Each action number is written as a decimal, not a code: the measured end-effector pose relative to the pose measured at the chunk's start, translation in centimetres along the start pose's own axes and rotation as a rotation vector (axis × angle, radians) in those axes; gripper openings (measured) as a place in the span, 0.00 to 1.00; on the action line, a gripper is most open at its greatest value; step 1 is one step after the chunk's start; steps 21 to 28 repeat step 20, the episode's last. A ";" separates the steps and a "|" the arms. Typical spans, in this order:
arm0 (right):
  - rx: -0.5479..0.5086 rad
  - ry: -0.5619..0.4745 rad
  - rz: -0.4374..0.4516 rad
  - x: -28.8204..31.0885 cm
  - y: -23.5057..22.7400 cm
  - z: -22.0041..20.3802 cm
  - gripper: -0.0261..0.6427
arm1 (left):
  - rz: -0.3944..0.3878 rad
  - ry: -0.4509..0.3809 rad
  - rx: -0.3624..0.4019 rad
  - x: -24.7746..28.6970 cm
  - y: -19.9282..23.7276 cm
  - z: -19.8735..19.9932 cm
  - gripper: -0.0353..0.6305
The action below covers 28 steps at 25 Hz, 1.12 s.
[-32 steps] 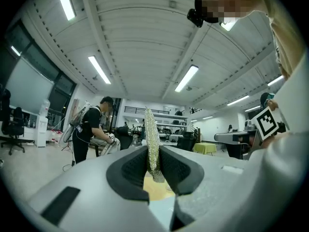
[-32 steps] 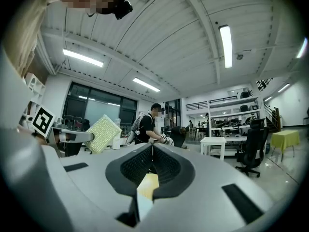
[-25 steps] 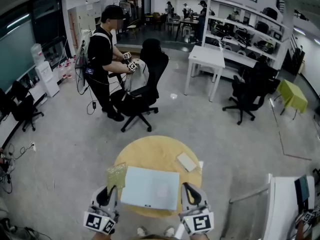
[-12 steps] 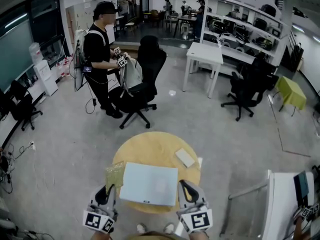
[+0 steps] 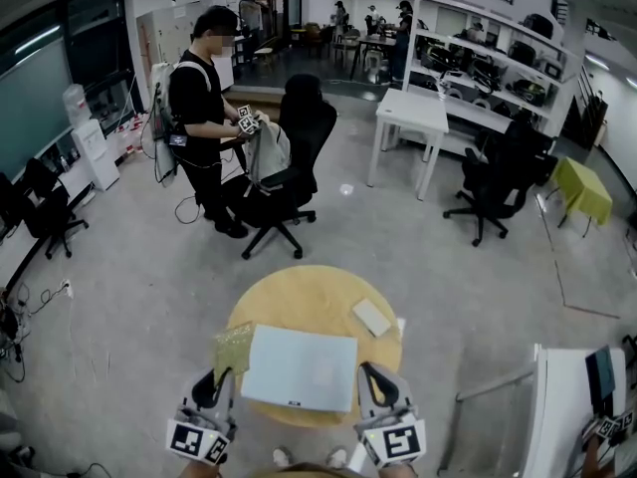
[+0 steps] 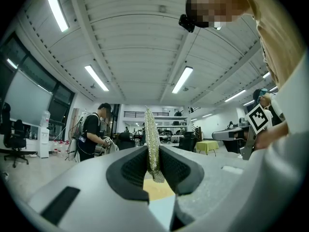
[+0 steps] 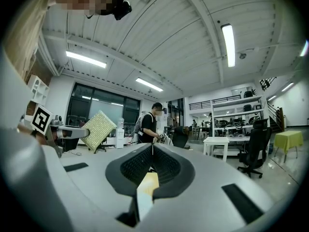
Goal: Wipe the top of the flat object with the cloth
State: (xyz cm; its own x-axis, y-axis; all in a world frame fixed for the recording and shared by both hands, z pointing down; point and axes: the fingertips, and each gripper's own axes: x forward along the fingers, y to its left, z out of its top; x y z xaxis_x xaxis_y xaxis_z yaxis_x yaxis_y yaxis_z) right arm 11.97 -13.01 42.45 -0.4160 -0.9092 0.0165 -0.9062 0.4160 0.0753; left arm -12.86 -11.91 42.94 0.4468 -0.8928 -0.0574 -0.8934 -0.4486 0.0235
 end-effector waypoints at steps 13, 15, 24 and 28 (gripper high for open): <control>0.011 -0.029 0.001 0.7 -0.4 -0.5 0.04 | 0.025 0.009 0.003 -0.4 0.2 -1.0 0.14; 0.012 -0.034 0.003 0.7 -0.1 -0.2 0.04 | 0.024 0.008 0.007 -0.6 0.2 -0.7 0.14; 0.016 -0.045 0.008 0.4 0.7 0.7 0.04 | 0.030 0.005 0.008 -1.4 0.5 0.1 0.14; 0.016 -0.045 0.008 0.4 0.7 0.7 0.04 | 0.030 0.005 0.008 -1.4 0.5 0.1 0.14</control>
